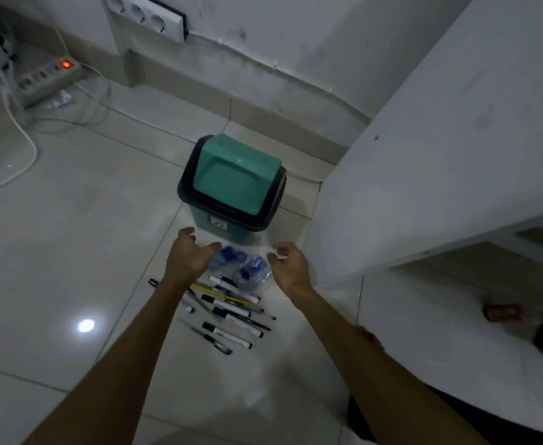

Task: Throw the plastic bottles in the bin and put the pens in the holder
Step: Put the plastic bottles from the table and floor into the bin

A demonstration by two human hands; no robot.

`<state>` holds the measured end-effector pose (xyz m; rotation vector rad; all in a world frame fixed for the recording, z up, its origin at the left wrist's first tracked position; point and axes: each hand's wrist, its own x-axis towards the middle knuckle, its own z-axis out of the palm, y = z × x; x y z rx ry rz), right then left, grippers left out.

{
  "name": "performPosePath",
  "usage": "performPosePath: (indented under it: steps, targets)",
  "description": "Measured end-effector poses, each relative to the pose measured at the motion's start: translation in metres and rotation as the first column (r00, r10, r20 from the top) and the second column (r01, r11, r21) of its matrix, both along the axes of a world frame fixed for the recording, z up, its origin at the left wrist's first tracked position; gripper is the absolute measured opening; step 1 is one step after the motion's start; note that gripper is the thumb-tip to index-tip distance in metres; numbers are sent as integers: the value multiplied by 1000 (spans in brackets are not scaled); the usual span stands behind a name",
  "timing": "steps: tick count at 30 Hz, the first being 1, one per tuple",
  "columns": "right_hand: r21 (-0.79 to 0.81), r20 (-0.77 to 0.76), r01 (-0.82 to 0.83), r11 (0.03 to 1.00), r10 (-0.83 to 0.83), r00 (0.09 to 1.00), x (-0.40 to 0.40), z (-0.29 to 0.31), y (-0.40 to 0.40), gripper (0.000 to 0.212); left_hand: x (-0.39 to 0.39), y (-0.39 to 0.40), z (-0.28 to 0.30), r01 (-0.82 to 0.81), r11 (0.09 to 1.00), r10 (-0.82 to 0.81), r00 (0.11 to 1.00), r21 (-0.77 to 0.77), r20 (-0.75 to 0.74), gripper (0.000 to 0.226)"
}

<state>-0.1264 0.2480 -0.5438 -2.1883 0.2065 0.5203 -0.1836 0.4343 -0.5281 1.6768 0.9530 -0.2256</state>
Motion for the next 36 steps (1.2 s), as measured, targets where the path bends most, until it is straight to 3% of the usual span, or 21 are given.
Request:
performPosePath:
  steps: [6,10,17,19,23,27,36]
  targets:
    - [-184,-127,5,983,-29,991,-7,-56,-2,54,-15,-35,-47,84,995,-85,996,-45,-22,58]
    - [-188,-267,40,981,-91,959,-4,-91,0,71,-15,-53,-77,123,984,-130,990,-129,-50,63]
    - [-120,-307,205,971,-233,923,-9,-113,7,63,-13,-65,-94,139,970,-158,984,-200,-87,58]
    - [-113,-319,225,968,-250,914,-13,-116,6,51,-15,-64,-92,136,970,-154,985,-202,-74,55]
    - [-76,-281,234,969,-246,928,-29,-93,-4,27,-23,-50,-71,90,991,-93,995,-100,-29,47]
    - [16,-185,256,966,-249,951,-50,-52,-16,38,-29,-18,-39,21,1000,-21,1000,-1,18,41]
    - [277,50,202,939,-224,973,-68,36,-22,32,-16,29,29,-139,990,140,980,-15,139,41]
